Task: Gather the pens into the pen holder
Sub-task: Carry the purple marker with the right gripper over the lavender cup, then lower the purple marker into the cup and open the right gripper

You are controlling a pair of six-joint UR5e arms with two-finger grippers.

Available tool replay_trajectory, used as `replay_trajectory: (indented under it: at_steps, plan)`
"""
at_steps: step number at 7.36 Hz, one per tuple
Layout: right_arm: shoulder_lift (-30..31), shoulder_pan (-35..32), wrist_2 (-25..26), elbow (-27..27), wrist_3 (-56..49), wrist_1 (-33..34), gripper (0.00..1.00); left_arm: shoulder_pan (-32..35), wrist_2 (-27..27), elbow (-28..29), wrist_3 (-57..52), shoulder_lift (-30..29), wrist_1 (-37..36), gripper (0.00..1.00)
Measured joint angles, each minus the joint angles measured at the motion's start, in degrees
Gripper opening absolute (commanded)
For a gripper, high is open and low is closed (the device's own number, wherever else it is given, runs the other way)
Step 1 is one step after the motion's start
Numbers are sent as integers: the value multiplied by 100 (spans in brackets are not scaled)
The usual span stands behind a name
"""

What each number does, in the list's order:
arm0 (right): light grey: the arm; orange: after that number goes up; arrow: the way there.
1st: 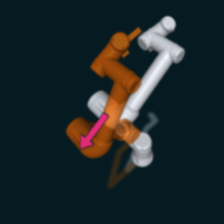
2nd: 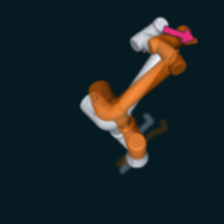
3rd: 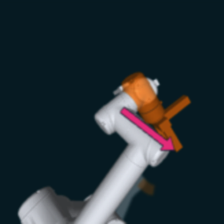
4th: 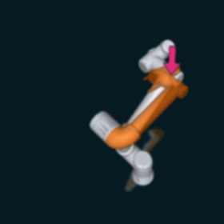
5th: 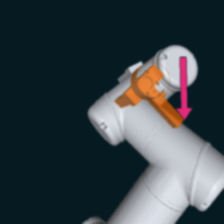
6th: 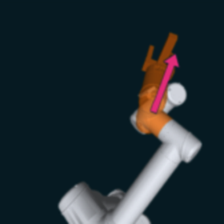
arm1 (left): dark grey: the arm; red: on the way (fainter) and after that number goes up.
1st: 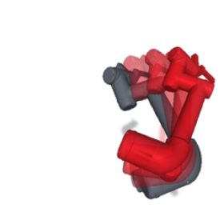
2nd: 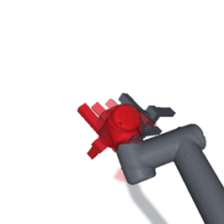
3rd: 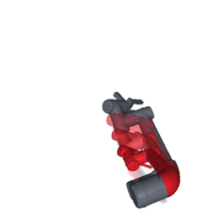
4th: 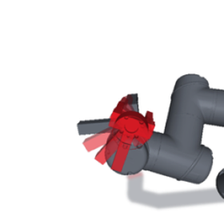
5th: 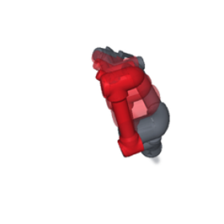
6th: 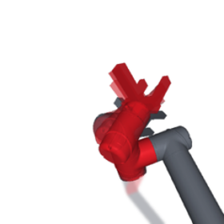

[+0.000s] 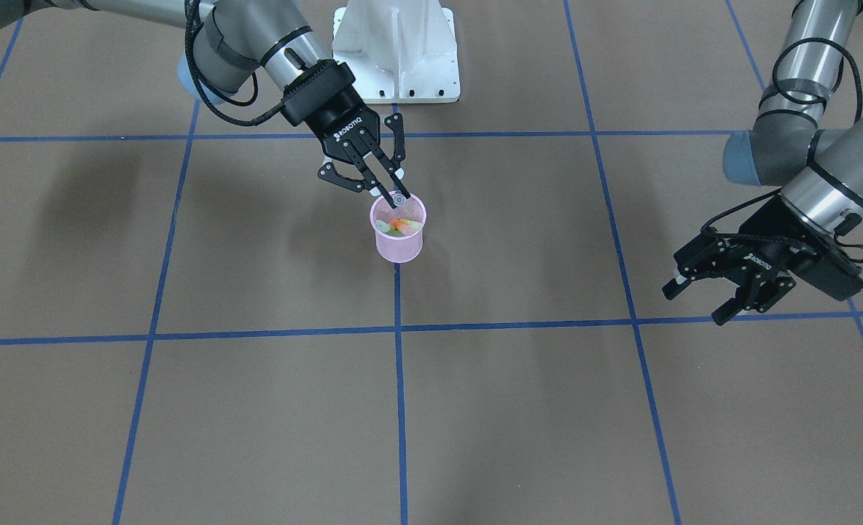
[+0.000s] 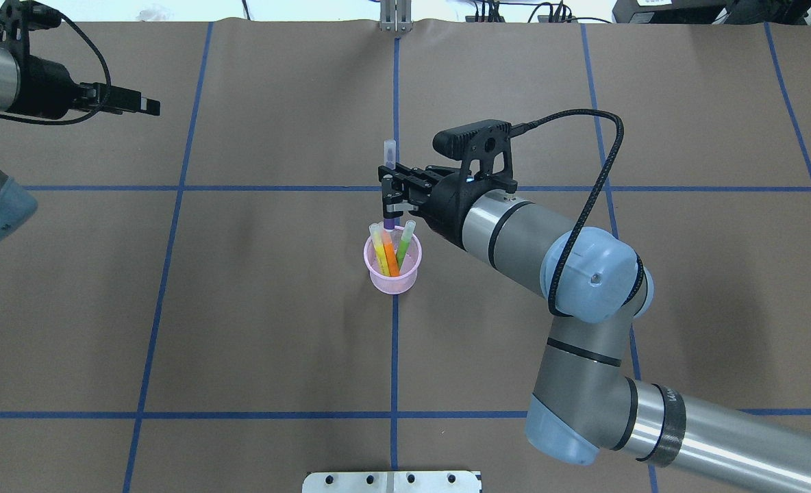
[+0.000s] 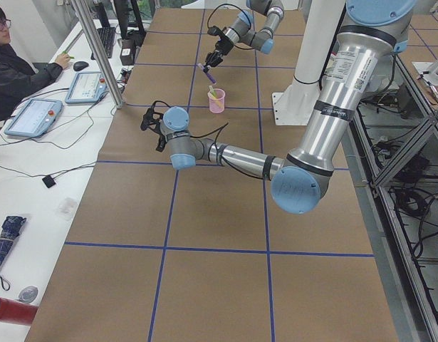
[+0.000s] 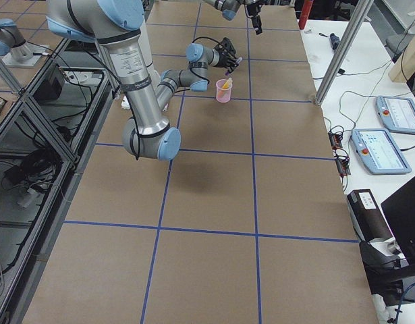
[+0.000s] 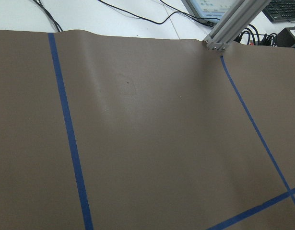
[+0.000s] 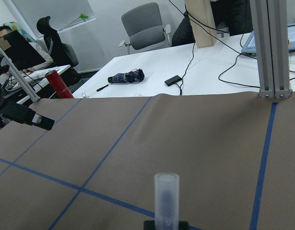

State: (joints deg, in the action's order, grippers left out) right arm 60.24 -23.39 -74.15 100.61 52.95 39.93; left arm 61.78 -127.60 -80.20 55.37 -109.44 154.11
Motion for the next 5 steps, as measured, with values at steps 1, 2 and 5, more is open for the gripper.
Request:
replay_trajectory:
  at_steps: [1, 2, 5]
  plan:
    - [30, 88, 54, -53, -47, -2, 0, 5, 1, 6, 0, 2, -1, 100]
    - [55, 171, 101, -110, -130, -3, 0, 4, 4, 10, 0, 5, 2, 100]
    - [72, 317, 210, -233, -301, -3, 0, 1, 7, 52, 0, 10, 24, 100]
